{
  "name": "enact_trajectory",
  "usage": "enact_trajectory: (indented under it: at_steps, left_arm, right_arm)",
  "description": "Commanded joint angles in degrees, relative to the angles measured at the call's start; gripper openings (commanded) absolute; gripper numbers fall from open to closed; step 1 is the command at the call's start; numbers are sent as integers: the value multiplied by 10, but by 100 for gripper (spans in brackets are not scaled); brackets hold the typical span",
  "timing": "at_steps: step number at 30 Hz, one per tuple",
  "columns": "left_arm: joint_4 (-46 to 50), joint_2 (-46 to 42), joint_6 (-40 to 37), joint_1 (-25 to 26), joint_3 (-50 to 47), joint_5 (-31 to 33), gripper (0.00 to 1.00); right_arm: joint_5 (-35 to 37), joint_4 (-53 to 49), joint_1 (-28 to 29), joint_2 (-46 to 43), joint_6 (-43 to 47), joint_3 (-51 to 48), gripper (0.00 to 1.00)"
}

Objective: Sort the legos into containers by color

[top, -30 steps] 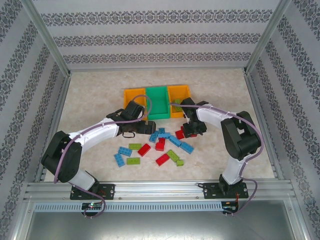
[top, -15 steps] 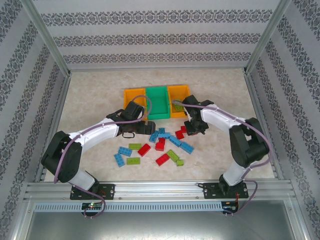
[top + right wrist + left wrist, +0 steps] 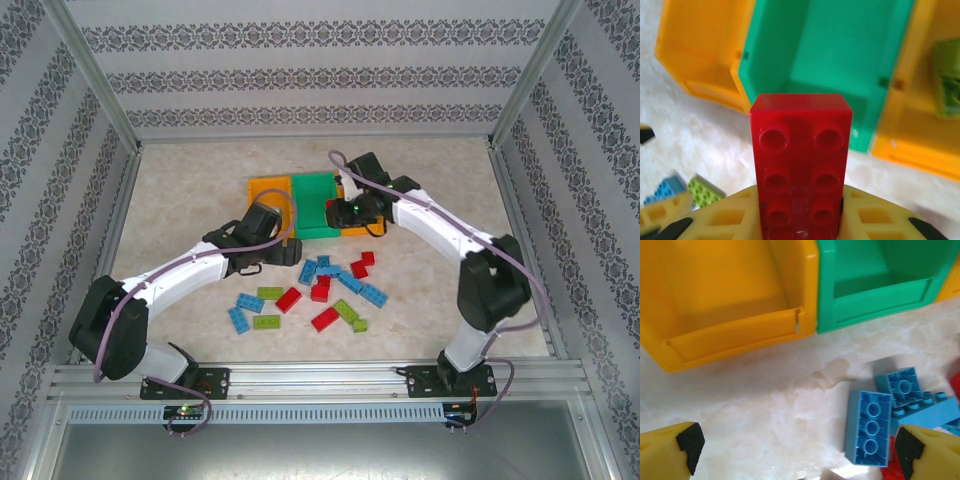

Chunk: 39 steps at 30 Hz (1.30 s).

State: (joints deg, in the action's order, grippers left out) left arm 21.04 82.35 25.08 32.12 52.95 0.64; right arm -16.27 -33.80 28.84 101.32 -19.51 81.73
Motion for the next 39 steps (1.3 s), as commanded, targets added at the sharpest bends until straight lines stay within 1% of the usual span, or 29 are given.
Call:
enact_trajectory:
  at_steps: [1,5,10,12,14,16,17,18,25,33,39]
  left_arm:
    - [35,-13,9,-7,-16,32,99]
    - [47,-20,21,-12,-28,44,99]
    - [62,-22,37,-16,-37,43,99]
    - [69,-24,47,-16,-42,44,99]
    - [78,-25,57,-16,-48,43,99]
    - [83,-25,60,-16,-54,37,99]
    - [84,-25,60,-16,-57,32,99]
    - [85,-25,58,-16,-61,28,99]
    - [107,-50,29,-16,-94,-2,100]
    - [131,-74,13,0,-124,3,100]
    - [125,-87,28,19,-148,-2,98]
  right_arm:
    - [-5,15,4,62,-40,52,33]
    - [11,12,3,118,-60,103,33]
    - [29,-11,3,170,-69,159,35]
    - [33,-14,5,179,-68,170,39]
    - [40,-23,5,189,-67,181,46]
    - [47,-30,5,195,-66,186,51]
    - [48,-31,5,196,-65,186,56]
    - [46,-30,5,196,-65,185,58]
    - [25,7,7,161,-64,149,62]
    - [17,36,1,126,-70,113,65]
    - [-11,64,-18,102,-78,86,67]
